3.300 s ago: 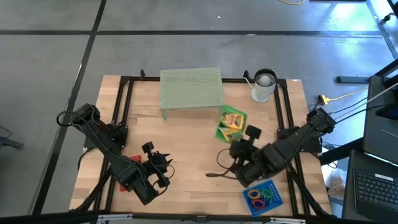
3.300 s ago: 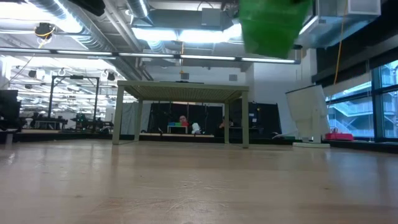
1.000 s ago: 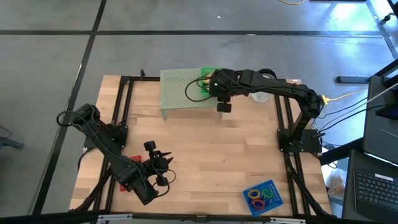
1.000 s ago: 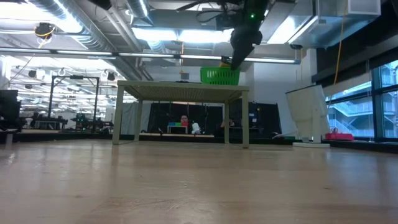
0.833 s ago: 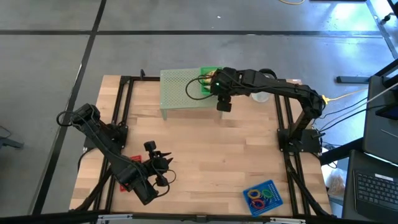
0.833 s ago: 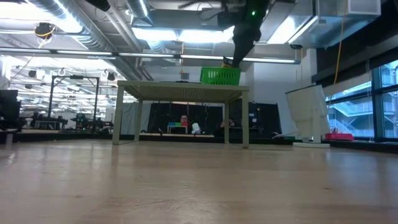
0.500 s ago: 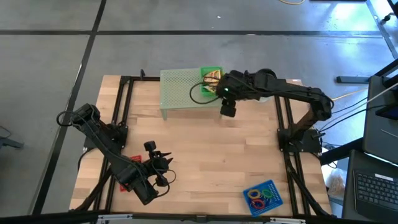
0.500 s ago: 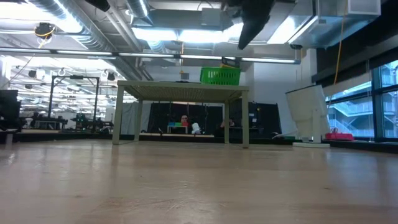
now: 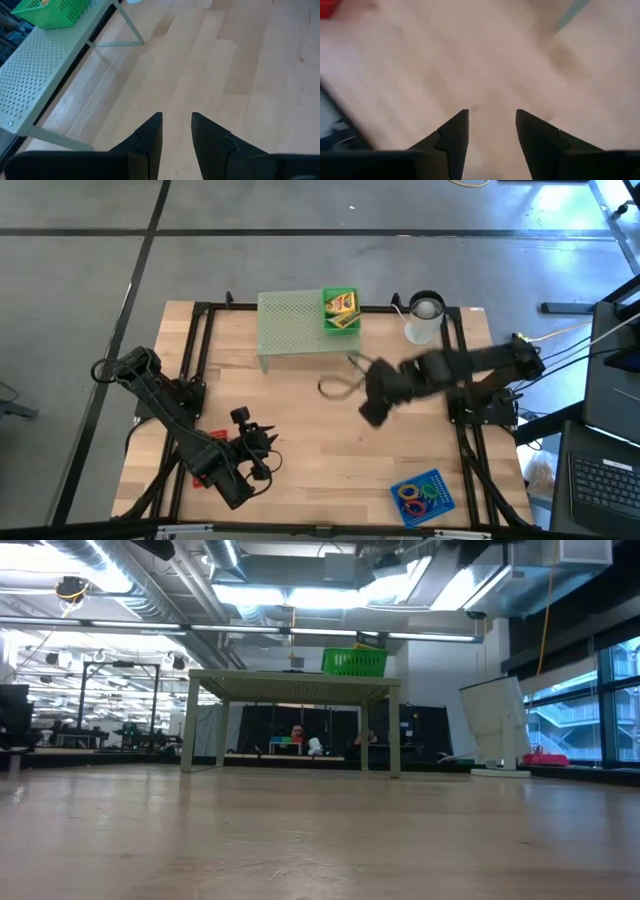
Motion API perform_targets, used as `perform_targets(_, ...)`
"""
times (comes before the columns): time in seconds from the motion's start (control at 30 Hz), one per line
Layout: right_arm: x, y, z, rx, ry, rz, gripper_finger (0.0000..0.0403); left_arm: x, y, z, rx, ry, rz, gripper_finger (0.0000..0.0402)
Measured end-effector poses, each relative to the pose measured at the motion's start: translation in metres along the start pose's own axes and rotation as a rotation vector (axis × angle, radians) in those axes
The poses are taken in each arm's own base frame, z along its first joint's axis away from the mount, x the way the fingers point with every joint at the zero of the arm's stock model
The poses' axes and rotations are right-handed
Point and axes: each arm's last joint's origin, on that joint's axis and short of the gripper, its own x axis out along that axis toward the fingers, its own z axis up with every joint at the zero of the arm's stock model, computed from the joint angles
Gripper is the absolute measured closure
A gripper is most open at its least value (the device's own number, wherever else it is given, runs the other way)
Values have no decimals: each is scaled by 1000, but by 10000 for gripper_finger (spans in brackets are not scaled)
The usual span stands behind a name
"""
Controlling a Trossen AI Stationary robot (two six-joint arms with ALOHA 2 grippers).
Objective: Pick & Place Office Desk Supplies
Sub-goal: Put the blue bin on the shelf
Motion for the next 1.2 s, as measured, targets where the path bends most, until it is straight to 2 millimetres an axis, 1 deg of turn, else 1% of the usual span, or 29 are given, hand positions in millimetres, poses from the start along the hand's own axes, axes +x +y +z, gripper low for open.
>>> perform_targets(0.1,-2,28,-37,22,7,33,247,0,0,-1,-2,20,-13,304)
perform_targets(0.23,2,57,-87,63,-29,15,257,0,-1,-1,-11,38,-29,304)
perform_targets(0.4,21,88,-141,95,-4,9,260,0,-3,0,-52,32,-40,304)
perform_targets(0.53,41,108,-170,136,35,23,246,0,-5,1,-71,24,-52,304)
perform_targets(0.7,71,126,-190,204,169,5,201,0,-5,1,-71,24,-52,304)
perform_targets(0.83,94,131,-194,243,306,-80,176,0,-4,2,-71,15,-46,304)
perform_targets(1.0,115,134,-197,240,318,-135,176,0,-4,2,-70,15,-46,304)
perform_targets(1.2,130,135,-202,196,331,-178,198,0,-4,2,-60,15,-47,304)
